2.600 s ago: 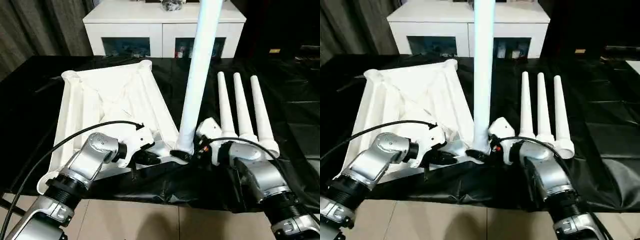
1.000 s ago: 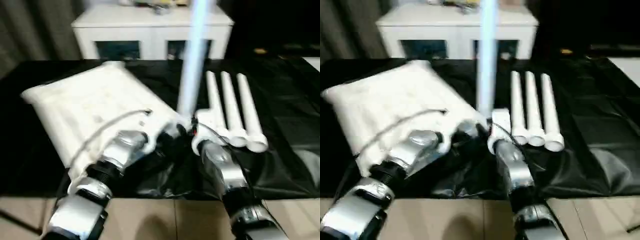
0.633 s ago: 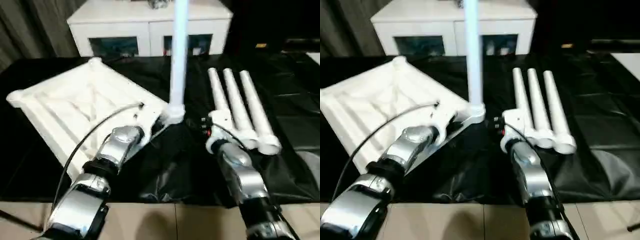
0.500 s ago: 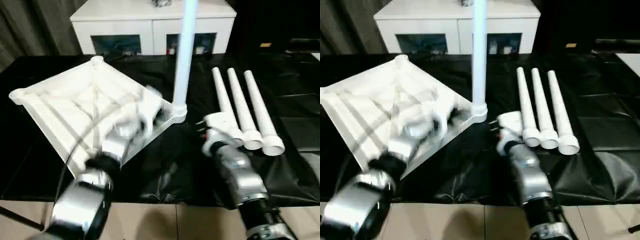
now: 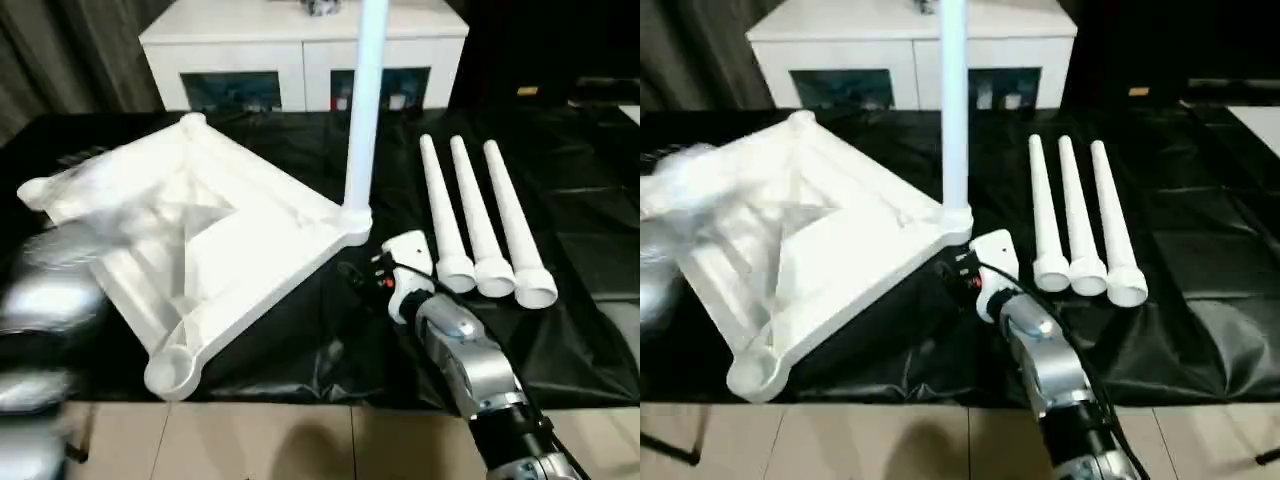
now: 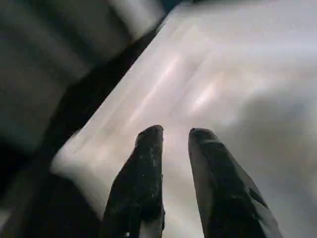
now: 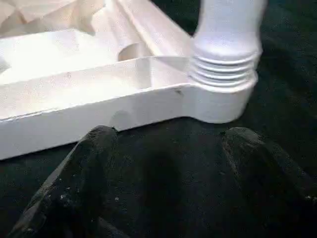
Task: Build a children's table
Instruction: Rotate leg to tighten, then rotate table base
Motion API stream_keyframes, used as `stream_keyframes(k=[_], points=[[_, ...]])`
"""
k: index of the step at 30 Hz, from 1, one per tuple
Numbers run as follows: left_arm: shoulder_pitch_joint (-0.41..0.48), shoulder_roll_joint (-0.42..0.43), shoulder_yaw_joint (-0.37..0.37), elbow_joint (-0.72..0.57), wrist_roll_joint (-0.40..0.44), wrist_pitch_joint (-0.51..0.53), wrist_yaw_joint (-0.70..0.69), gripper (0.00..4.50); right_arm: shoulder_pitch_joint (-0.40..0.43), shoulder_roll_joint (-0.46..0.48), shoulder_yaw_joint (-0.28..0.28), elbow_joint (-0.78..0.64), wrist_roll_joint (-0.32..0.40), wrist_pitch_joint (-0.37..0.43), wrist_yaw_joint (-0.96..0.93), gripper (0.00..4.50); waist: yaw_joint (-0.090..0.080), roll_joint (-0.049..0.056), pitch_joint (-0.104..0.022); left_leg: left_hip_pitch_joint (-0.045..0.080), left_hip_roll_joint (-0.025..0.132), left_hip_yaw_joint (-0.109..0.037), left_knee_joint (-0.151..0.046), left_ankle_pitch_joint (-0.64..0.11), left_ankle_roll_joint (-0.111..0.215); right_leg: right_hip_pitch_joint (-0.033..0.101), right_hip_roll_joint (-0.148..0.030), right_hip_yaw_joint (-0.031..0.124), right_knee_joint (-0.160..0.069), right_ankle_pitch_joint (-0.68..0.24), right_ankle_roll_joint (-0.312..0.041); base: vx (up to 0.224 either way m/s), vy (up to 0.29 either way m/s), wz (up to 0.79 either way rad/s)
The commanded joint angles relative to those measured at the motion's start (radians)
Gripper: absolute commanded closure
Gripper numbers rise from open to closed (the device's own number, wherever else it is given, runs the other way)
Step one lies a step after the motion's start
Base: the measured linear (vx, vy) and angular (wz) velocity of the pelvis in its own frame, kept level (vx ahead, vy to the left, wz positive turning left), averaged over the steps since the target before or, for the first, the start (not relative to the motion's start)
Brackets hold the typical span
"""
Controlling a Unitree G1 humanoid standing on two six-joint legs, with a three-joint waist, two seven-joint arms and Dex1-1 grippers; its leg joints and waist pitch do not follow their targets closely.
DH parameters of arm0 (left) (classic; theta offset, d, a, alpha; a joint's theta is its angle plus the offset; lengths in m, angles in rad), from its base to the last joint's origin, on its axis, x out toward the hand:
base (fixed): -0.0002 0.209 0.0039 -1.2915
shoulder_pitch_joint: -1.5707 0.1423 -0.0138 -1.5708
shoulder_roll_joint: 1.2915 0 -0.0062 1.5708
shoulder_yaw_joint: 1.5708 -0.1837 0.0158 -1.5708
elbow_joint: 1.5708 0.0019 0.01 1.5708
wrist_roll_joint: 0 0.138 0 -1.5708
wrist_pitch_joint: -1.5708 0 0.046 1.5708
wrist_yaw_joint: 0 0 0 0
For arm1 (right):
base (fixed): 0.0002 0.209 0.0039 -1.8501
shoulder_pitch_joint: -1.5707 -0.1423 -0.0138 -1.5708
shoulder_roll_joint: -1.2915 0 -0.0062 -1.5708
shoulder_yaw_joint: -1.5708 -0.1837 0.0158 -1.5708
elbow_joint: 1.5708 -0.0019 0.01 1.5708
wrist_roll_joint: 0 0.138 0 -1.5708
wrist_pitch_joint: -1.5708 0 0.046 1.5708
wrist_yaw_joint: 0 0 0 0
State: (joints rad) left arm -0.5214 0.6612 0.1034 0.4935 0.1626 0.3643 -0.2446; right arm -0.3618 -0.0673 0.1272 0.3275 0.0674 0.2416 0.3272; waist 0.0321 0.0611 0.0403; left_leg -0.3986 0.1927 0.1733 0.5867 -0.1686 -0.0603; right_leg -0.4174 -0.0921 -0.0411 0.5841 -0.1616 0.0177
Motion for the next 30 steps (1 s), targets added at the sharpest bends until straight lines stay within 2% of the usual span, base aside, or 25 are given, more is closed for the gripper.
stream_keyframes(k=[1, 2, 3, 4, 5, 6, 9, 12, 13, 17, 18, 20, 27, 30], points=[[0.005, 0.019, 0.012, -0.024, 0.038, 0.037, 0.018, 3.44, -0.012, 0.004, 0.009, 0.000, -0.006, 0.014, 0.007, 0.78, -0.003, 0.012, -0.064, 0.035, 0.024, -0.006, -0.080, -0.290, -0.019, 0.038, -0.025, 0.021, -0.045, -0.145, -0.200, 0.000, 0.000, 0.00], [0.024, 0.039, 0.012, -0.026, 0.050, 0.053, 0.021, 3.44, -0.014, 0.005, 0.010, 0.005, -0.009, 0.014, 0.008, 0.78, 0.004, 0.016, -0.065, 0.044, 0.024, -0.005, -0.079, -0.305, -0.029, 0.032, -0.023, 0.021, -0.048, -0.149, -0.197, 0.000, 0.000, 0.00], [0.055, 0.051, 0.006, -0.049, 0.044, 0.095, 0.007, 3.44, -0.019, 0.007, 0.012, 0.015, -0.011, 0.015, 0.009, 0.78, 0.006, -0.006, -0.063, 0.043, 0.025, -0.002, -0.079, -0.306, -0.030, 0.030, -0.022, 0.023, -0.049, -0.135, -0.200, 0.000, 0.000, 0.00], [0.086, 0.059, -0.007, -0.076, 0.039, 0.143, -0.018, 3.44, -0.023, 0.008, 0.014, 0.024, -0.013, 0.015, 0.010, 0.78, 0.012, 0.000, -0.066, 0.040, 0.026, -0.006, -0.079, -0.292, -0.035, 0.037, -0.027, 0.024, -0.039, -0.123, -0.204, 0.000, 0.000, 0.00], [0.086, 0.059, -0.007, -0.076, 0.039, 0.143, -0.018, 3.44, -0.023, 0.008, 0.014, 0.024, -0.013, 0.015, 0.010, 0.78, 0.013, 0.002, -0.062, 0.035, 0.025, -0.006, -0.084, -0.296, -0.035, 0.035, -0.028, 0.023, -0.040, -0.141, -0.200, 0.000, 0.000, 0.00], [0.113, 0.065, -0.018, -0.110, 0.038, 0.190, -0.042, 3.44, -0.027, 0.008, 0.018, 0.031, -0.014, 0.014, 0.012, 0.78, 0.012, 0.003, -0.061, 0.036, 0.024, -0.005, -0.085, -0.307, -0.037, 0.033, -0.027, 0.024, -0.043, -0.156, -0.196, 0.000, 0.000, 0.00], [0.183, 0.056, -0.061, -0.206, 0.009, 0.311, -0.130, 3.44, -0.043, 0.008, 0.026, 0.052, -0.014, 0.010, 0.022, 0.78, 0.014, 0.000, -0.062, 0.038, 0.023, -0.005, -0.084, -0.325, -0.052, 0.030, -0.028, 0.026, -0.045, -0.168, -0.190, 0.000, 0.000, 0.00], [0.213, 0.046, -0.089, -0.264, -0.036, 0.379, -0.208, 3.44, -0.054, 0.011, 0.025, 0.065, -0.016, 0.006, 0.025, 0.78, 0.017, -0.003, -0.061, 0.036, 0.021, -0.006, -0.084, -0.338, -0.060, 0.030, -0.028, 0.027, -0.045, -0.166, -0.194, 0.000, 0.000, 0.00], [0.236, 0.044, -0.125, -0.296, -0.053, 0.413, -0.257, 3.44, -0.060, 0.013, 0.024, 0.073, -0.018, 0.003, 0.025, 0.78, 0.018, -0.005, -0.062, 0.037, 0.021, -0.006, -0.084, -0.339, -0.060, 0.030, -0.028, 0.027, -0.046, -0.165, -0.195, 0.000, 0.000, 0.00], [0.254, 0.031, -0.143, -0.328, -0.068, 0.435, -0.277, 3.44, -0.068, 0.014, 0.025, 0.084, -0.018, -0.001, 0.026, 0.78, 0.015, -0.010, -0.057, 0.032, 0.018, -0.008, -0.085, -0.366, -0.055, 0.033, -0.028, 0.028, -0.050, -0.214, -0.185, 0.000, 0.000, 0.00], [0.256, 0.026, -0.144, -0.333, -0.072, 0.438, -0.280, 3.44, -0.070, 0.014, 0.025, 0.086, -0.018, -0.003, 0.026, 0.78, 0.012, -0.004, -0.055, 0.034, 0.019, -0.009, -0.087, -0.383, -0.060, 0.032, -0.028, 0.027, -0.053, -0.231, -0.181, 0.000, 0.000, 0.00], [0.259, -0.015, -0.145, -0.375, -0.115, 0.455, -0.302, 3.44, -0.079, 0.016, 0.028, 0.096, -0.017, -0.008, 0.028, 0.78, 0.012, -0.007, -0.056, 0.039, 0.019, -0.009, -0.085, -0.398, -0.063, 0.030, -0.028, 0.027, -0.055, -0.252, -0.183, 0.000, 0.000, 0.00], [0.215, -0.089, -0.180, -0.436, -0.150, 0.491, -0.321, 3.44, -0.083, 0.021, 0.037, 0.108, -0.020, -0.017, 0.044, 0.78, 0.018, -0.005, -0.057, 0.039, 0.019, -0.009, -0.084, -0.391, -0.059, 0.029, -0.025, 0.027, -0.056, -0.249, -0.178, 0.000, 0.000, 0.00], [0.194, -0.125, -0.197, -0.432, -0.144, 0.478, -0.302, 3.44, -0.083, 0.021, 0.040, 0.107, -0.019, -0.019, 0.048, 0.78, 0.018, -0.007, -0.058, 0.034, 0.018, -0.010, -0.085, -0.380, -0.059, 0.034, -0.025, 0.026, -0.055, -0.239, -0.175, 0.000, 0.000, 0.00]])
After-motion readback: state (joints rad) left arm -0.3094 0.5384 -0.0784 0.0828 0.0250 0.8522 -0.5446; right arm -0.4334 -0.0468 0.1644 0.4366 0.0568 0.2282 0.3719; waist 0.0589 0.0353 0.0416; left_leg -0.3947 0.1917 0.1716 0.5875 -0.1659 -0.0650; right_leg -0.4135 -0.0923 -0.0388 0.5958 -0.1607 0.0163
